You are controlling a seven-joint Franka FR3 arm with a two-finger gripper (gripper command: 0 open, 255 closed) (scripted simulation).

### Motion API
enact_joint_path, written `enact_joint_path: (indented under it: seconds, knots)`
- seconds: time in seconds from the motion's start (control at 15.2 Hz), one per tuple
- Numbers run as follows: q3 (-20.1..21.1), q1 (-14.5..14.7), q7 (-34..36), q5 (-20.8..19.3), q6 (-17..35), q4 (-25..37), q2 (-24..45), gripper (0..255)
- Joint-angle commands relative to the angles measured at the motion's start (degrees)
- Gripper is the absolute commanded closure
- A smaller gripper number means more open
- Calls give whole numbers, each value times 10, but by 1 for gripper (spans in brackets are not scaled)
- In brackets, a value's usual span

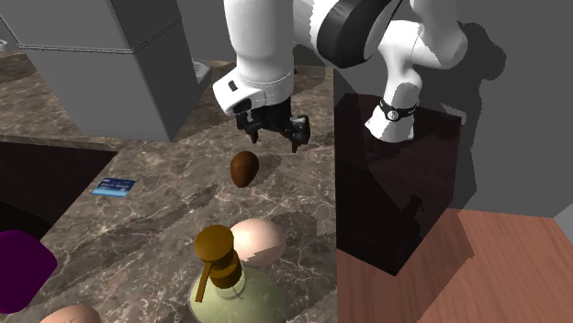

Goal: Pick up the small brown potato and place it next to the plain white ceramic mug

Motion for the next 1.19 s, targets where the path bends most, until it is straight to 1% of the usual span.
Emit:
enact_joint_path:
  seconds: [0.0, 0.33, 0.4, 0.86, 1.12]
  knots:
    - [-5, -9, -14, 0, -1, 47, 48, 0]
    - [-11, -29, -39, 3, -26, 188, 171, 0]
    - [-11, -31, -41, 3, -29, 200, 181, 0]
    - [-12, -35, -39, 2, 27, 149, 186, 0]
    - [-12, -35, -39, 2, 27, 149, 186, 0]
